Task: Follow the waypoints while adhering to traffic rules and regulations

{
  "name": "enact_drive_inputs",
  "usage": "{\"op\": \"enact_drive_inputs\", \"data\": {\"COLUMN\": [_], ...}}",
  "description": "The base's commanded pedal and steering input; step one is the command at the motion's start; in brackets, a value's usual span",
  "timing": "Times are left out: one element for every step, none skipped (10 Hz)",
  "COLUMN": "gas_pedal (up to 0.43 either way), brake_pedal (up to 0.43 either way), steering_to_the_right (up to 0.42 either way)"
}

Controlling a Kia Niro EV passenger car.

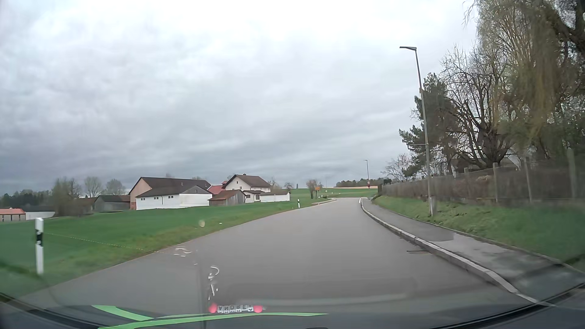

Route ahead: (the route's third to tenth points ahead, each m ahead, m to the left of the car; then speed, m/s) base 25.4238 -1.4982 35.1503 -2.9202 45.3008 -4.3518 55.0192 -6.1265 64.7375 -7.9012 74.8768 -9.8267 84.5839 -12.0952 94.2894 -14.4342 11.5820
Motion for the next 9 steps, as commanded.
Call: {"op": "enact_drive_inputs", "data": {"gas_pedal": [0.209,0.209,0.22,0.22,0.22,0.22,0.22,0.22,0.22], "brake_pedal": [0.0,0.0,0.0,0.0,0.0,0.0,0.0,0.0,0.0], "steering_to_the_right": [0.038,0.038,0.038,0.038,0.038,0.037,0.036,0.034,0.034]}}
